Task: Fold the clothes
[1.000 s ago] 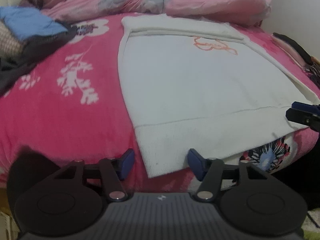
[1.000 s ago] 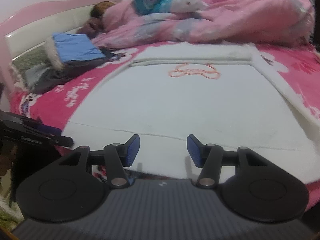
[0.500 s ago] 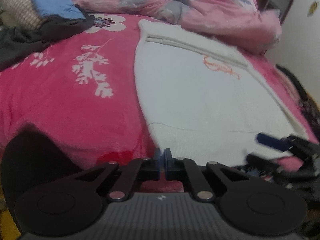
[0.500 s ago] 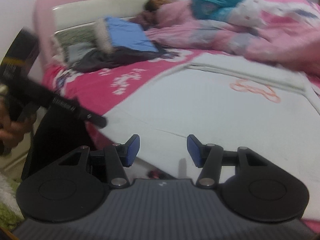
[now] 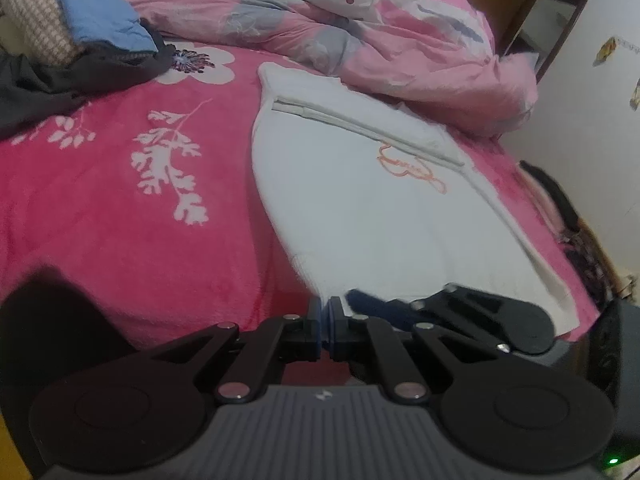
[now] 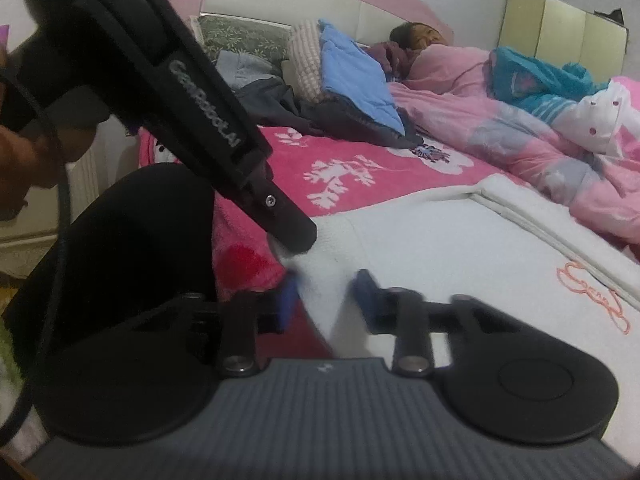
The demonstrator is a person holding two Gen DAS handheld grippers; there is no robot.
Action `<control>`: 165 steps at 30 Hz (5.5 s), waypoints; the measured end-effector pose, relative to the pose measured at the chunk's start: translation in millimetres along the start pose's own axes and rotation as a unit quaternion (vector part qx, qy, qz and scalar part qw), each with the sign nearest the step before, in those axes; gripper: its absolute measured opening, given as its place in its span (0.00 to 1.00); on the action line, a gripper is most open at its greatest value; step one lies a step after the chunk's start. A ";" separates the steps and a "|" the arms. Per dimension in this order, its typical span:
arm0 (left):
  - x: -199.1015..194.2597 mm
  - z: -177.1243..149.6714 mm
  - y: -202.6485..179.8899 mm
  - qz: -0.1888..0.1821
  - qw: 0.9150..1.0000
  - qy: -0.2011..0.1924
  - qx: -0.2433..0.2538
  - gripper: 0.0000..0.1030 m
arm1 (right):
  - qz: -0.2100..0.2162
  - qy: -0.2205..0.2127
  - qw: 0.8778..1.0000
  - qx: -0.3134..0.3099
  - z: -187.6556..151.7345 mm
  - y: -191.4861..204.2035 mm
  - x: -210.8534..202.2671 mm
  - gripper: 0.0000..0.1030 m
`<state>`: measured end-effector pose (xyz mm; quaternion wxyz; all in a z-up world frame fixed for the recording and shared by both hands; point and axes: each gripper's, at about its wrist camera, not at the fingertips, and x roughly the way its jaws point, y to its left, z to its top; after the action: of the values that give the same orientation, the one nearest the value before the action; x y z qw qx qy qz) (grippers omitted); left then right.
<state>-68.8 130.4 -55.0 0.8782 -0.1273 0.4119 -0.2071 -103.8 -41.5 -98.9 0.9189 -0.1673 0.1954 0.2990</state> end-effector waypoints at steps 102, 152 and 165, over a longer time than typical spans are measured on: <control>-8.0 5.5 39.9 0.069 0.995 0.055 0.048 0.33 | -0.272 0.065 0.850 0.447 -112.6 -164.7 -275.6 0.08; 102.0 80.4 55.2 -0.011 1.000 -0.017 -0.001 0.40 | 0.118 0.152 0.932 0.308 -16.2 -122.4 -22.8 0.04; 64.7 61.1 41.0 -0.032 0.999 -0.040 0.010 0.47 | 0.180 0.183 0.912 0.321 -39.3 -107.6 -21.5 0.06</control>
<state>26.4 139.4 -76.1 0.8880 -0.1397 0.3703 -0.2340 -63.8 -150.9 -102.6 0.8020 0.1231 0.4720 0.3449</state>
